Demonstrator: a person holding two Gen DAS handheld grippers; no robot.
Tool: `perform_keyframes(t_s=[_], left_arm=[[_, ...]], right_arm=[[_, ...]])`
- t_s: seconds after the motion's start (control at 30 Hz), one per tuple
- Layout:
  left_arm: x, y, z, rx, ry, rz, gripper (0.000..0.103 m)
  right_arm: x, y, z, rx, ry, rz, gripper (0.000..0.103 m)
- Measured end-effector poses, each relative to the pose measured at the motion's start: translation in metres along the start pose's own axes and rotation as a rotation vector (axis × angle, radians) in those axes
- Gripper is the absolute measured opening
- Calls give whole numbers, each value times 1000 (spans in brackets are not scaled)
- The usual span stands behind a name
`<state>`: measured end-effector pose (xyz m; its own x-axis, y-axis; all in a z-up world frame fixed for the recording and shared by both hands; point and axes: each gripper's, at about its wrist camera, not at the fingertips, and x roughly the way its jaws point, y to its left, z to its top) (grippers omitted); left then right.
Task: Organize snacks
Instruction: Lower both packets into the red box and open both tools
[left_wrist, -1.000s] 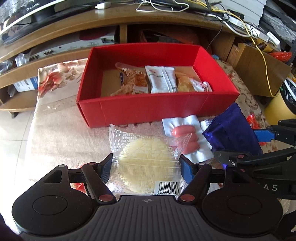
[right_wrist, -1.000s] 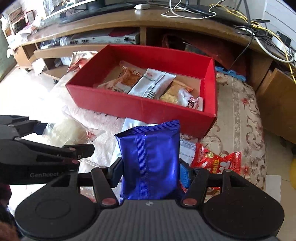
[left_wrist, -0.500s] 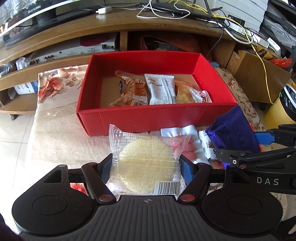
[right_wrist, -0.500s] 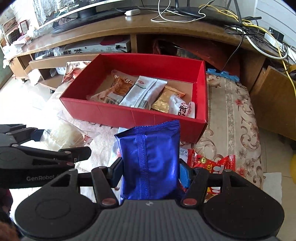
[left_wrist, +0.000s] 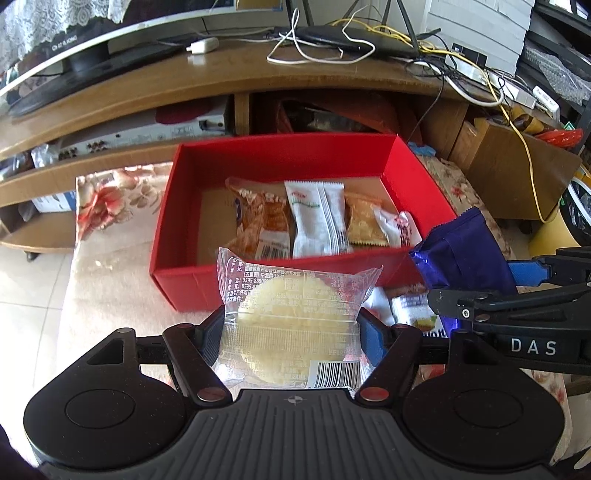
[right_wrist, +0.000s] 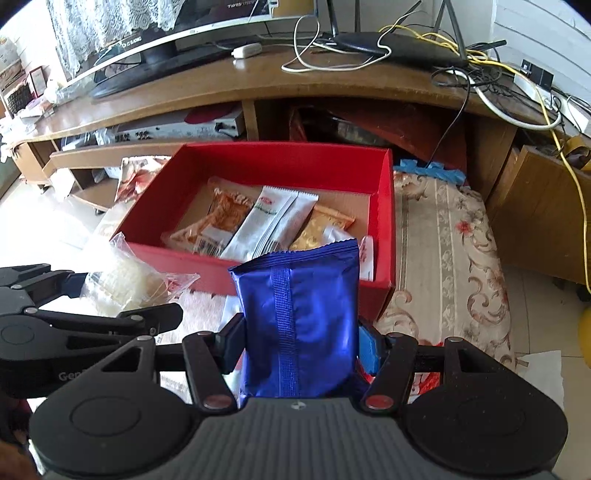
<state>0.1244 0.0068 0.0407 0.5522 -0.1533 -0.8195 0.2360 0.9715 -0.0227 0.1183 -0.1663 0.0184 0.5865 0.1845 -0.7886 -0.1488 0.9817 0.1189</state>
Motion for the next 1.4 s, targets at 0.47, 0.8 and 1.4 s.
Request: perform_keyframes(t_s=[0.47,0.8,1.4], left_arm=[[7,2,37,2,-55,29,75],[26,7,66,-11,-75,47,75],[75,17,77,-43,-14,71,75]], right_arm=[[8,-11,37,41,-48,1,58],[28,-21,67,69,-65,13,58],[83,-30,83,80,-12,17,58]])
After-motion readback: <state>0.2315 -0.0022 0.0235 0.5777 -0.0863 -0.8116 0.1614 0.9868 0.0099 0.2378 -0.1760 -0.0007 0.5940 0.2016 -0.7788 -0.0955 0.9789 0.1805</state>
